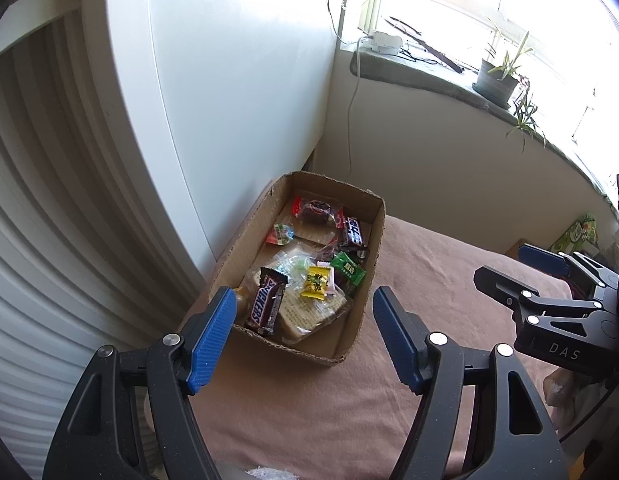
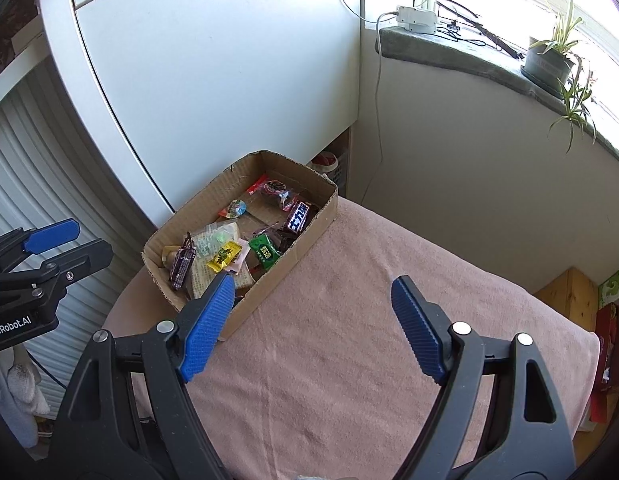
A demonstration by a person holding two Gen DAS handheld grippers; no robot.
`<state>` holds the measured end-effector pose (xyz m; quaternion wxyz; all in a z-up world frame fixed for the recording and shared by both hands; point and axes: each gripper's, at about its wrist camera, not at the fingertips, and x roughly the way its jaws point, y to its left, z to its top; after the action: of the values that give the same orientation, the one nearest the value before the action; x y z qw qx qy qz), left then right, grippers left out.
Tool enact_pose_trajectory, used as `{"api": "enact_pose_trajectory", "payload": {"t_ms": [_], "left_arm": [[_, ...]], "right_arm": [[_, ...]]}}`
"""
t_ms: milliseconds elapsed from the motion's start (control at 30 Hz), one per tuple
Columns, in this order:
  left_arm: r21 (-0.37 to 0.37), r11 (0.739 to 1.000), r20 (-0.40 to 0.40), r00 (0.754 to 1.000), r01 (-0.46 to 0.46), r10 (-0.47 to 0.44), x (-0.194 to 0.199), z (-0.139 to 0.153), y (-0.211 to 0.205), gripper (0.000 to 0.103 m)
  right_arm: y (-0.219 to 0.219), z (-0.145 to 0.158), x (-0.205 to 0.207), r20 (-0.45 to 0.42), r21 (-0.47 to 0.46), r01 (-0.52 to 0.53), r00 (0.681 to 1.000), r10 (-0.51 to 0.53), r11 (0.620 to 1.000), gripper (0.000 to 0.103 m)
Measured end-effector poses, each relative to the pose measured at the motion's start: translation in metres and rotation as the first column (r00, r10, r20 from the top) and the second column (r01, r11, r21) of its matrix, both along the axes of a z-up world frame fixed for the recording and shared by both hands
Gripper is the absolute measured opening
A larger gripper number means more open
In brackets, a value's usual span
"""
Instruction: Organize snacks
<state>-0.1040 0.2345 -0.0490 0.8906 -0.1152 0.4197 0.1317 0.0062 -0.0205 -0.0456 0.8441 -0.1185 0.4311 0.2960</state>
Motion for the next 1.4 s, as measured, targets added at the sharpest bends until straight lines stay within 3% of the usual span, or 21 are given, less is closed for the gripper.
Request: {"api": "enact_pose_trajectory", "payload": {"t_ms": [1400], "left_arm": [[0.018, 1.0, -0.019, 1.0, -0.019, 0.019, -0.0015, 0.0003, 0.0006, 0.071]], "right_arm": [[-0.0001, -0.0084, -0.0038, -0.033, -0.001, 0.008, 0.999, -0.008, 1.0, 0.083]]}}
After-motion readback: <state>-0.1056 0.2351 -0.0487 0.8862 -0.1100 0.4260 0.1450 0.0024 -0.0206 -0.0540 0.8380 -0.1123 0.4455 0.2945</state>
